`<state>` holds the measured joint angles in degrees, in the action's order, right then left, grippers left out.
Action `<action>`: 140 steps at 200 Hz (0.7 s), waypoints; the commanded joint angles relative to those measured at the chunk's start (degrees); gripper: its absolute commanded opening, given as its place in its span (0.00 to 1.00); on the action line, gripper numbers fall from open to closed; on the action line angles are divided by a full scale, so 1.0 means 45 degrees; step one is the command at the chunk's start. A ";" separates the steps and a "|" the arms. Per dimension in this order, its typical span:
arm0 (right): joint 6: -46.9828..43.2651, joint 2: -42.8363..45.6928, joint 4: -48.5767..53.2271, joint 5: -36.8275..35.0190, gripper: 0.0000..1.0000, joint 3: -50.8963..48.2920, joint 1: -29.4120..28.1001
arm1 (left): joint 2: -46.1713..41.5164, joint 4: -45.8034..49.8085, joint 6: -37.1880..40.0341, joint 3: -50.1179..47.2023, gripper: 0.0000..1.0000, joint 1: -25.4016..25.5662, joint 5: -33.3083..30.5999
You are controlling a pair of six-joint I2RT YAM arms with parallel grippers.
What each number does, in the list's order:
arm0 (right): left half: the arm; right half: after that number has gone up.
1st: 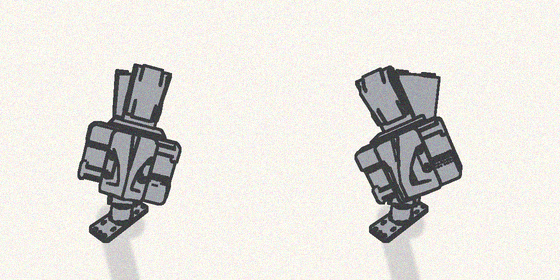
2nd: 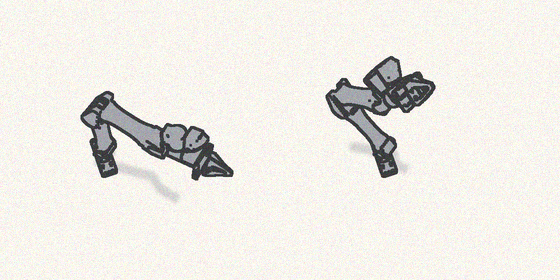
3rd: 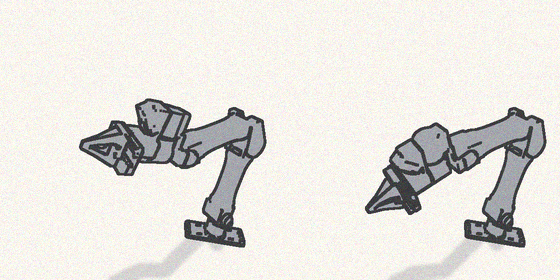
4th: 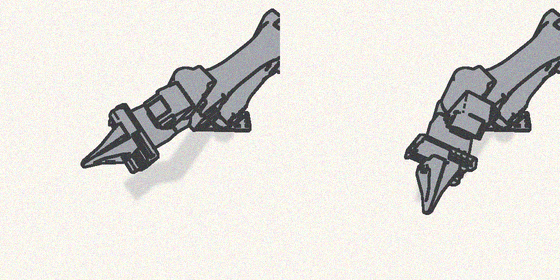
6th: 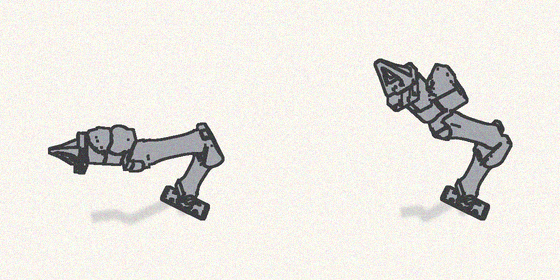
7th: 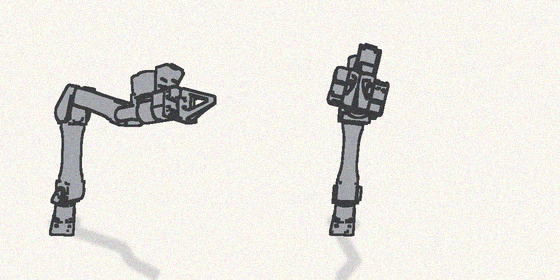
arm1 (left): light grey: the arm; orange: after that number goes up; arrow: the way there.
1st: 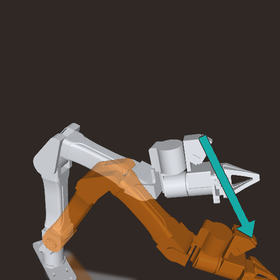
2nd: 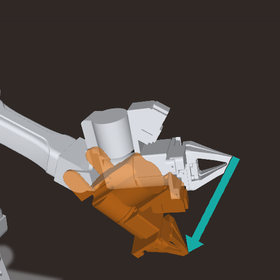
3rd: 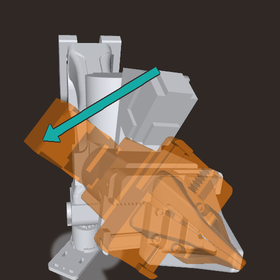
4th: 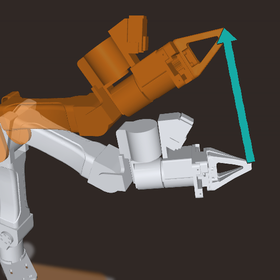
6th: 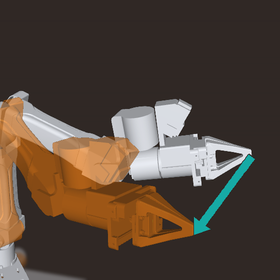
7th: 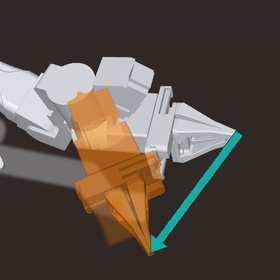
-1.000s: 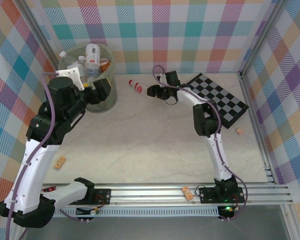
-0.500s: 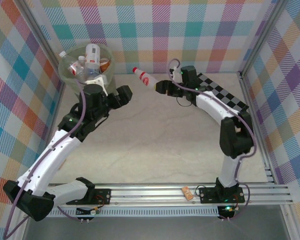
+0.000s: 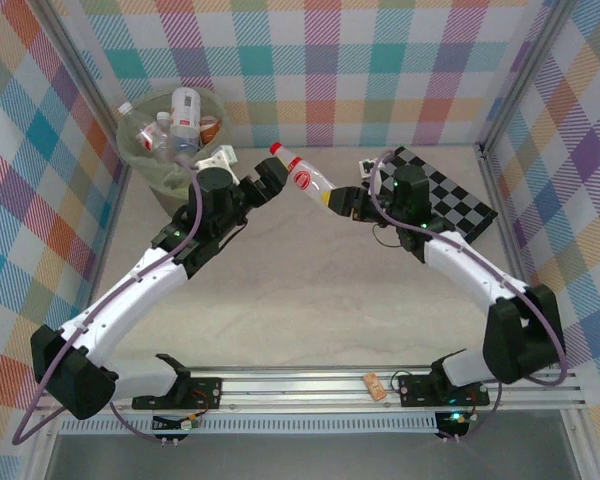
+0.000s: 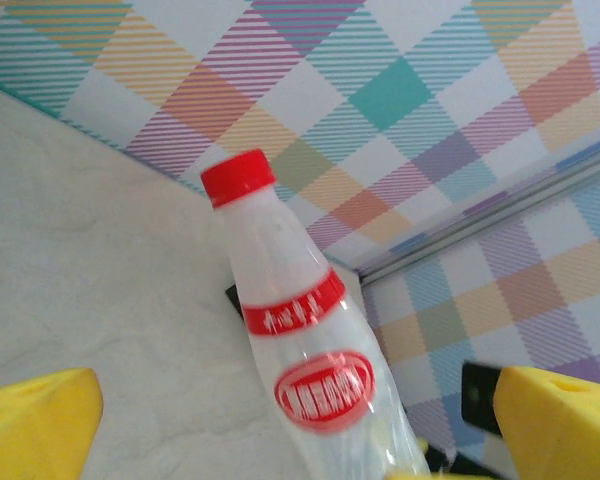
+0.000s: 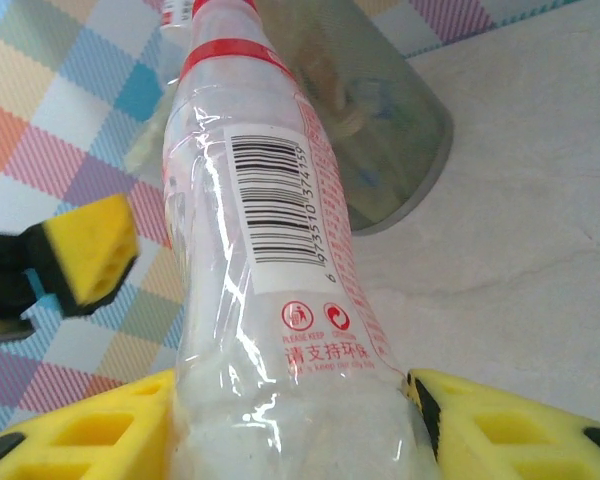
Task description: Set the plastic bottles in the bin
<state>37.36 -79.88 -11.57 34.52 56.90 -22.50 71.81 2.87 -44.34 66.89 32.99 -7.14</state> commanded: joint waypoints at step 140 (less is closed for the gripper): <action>-0.0374 0.1177 -0.0131 0.1169 0.54 -0.0678 -0.0532 | 0.1662 -0.2841 -0.2252 0.0916 0.44 -0.0164 0.1940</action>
<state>36.62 -73.10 -11.05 39.35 53.67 -24.51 81.06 -8.99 -54.63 68.75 32.51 0.16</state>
